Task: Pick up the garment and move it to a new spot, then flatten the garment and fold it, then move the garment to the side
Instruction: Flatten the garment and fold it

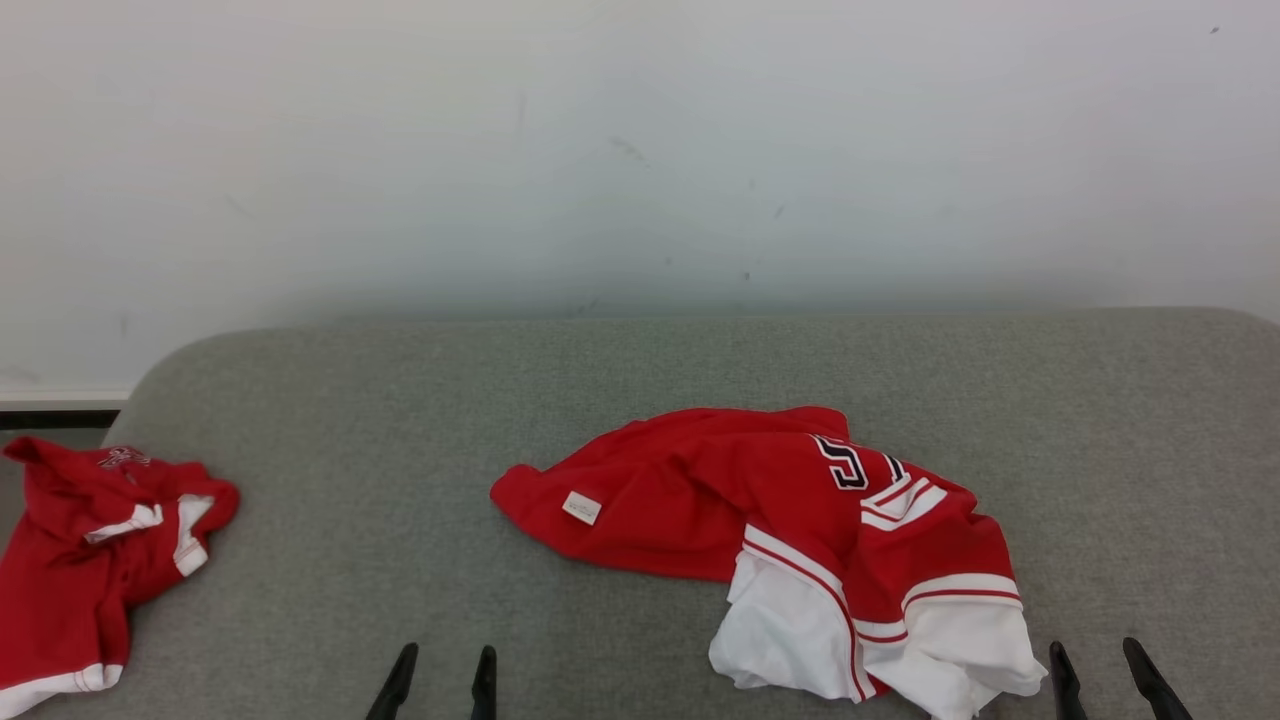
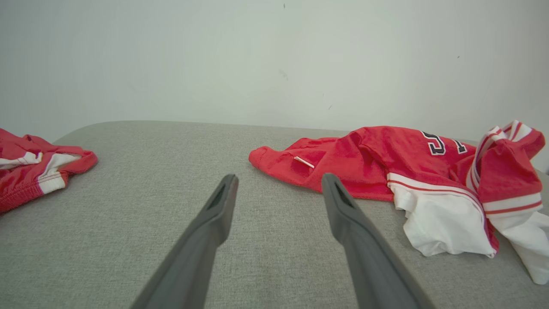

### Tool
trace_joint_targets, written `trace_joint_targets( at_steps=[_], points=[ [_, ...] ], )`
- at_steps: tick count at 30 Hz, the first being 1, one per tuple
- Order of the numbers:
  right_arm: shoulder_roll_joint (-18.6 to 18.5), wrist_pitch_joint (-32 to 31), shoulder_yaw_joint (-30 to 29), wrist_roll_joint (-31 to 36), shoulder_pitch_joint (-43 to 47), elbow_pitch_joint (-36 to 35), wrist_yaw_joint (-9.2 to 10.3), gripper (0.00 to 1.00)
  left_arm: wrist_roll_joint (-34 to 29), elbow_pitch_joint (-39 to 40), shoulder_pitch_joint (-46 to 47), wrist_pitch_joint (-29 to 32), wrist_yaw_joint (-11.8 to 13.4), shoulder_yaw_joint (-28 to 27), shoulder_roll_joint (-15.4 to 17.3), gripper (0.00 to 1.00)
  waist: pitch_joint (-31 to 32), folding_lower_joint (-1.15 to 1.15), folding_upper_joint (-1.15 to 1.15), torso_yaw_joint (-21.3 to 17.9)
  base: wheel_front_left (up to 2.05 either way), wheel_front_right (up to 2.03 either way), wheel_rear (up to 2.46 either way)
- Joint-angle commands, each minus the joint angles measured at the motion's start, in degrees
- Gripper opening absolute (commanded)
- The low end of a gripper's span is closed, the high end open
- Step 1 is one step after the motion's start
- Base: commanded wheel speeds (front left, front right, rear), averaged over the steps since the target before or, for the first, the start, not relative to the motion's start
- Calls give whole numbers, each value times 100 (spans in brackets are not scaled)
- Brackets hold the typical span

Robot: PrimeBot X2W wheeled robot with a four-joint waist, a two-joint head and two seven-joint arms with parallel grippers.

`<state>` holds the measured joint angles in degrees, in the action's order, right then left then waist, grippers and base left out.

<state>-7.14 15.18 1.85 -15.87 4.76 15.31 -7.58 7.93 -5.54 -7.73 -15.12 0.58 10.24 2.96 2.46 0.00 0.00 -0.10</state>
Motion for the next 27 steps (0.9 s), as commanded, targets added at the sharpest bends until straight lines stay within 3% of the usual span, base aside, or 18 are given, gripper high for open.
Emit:
trace_joint_targets(
  at_steps=[1,12,23,27],
  points=[
    [-25,-5,17,-16,-30,16,16,100,-49,-15,-10,-5,-17,-16,8,100,-5,0,0,-25,0,0,0],
    [-93,-5,88,-40,-157,-28,16,100,53,-382,514,-5,-404,479,3,100,-167,0,0,-342,0,0,0],
    [-46,-5,162,-66,-335,-24,16,100,1264,-1960,1678,133,-692,1452,5,100,-465,0,0,-1081,0,0,0],
    [-32,-5,119,-77,-377,-44,16,100,1436,-2482,2069,363,-745,1640,8,100,-650,0,0,-1327,0,0,0]
  ],
)
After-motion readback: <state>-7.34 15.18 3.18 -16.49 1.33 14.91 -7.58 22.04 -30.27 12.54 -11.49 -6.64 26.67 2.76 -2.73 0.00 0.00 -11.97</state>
